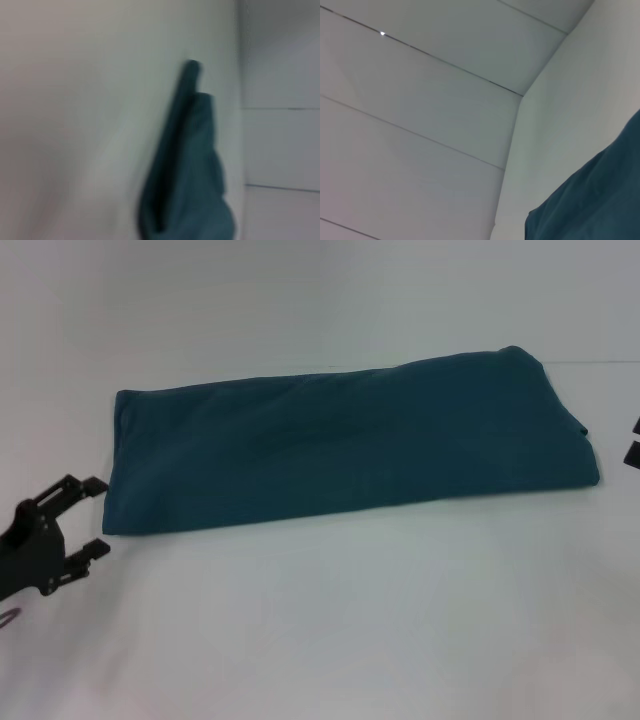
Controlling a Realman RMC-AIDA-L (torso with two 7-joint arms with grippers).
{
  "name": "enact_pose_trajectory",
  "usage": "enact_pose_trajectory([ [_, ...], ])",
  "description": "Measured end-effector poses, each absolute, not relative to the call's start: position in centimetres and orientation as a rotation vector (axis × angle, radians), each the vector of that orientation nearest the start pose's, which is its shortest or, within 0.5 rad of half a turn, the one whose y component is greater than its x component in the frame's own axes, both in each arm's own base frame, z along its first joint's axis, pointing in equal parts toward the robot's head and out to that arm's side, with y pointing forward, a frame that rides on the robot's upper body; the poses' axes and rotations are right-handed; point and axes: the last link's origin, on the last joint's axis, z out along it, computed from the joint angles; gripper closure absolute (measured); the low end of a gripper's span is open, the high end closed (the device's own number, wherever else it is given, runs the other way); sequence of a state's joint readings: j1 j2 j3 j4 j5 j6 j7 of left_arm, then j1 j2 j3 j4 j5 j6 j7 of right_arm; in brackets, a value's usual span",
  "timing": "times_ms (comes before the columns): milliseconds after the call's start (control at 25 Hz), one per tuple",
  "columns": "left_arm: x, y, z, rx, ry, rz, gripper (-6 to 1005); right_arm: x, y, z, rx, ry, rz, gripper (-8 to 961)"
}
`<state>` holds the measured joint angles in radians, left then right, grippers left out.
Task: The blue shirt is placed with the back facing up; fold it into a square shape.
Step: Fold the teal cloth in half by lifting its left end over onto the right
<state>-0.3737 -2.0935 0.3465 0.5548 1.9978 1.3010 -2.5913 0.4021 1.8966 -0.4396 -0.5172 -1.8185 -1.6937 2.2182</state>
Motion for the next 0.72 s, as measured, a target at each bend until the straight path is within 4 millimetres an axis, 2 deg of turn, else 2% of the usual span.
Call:
enact_pose_trajectory([
  [200, -36.7, 30.7, 1.4, 1.437, 2.797, 1.369, 98, 31.9, 30.9, 9.7, -2.021, 1.806, 1.278, 234],
  [720, -36.3, 32.6, 0.5, 1.429, 2.841, 1.358, 127, 32.1, 31.2, 9.8, -1.993, 1.809, 1.280, 234],
])
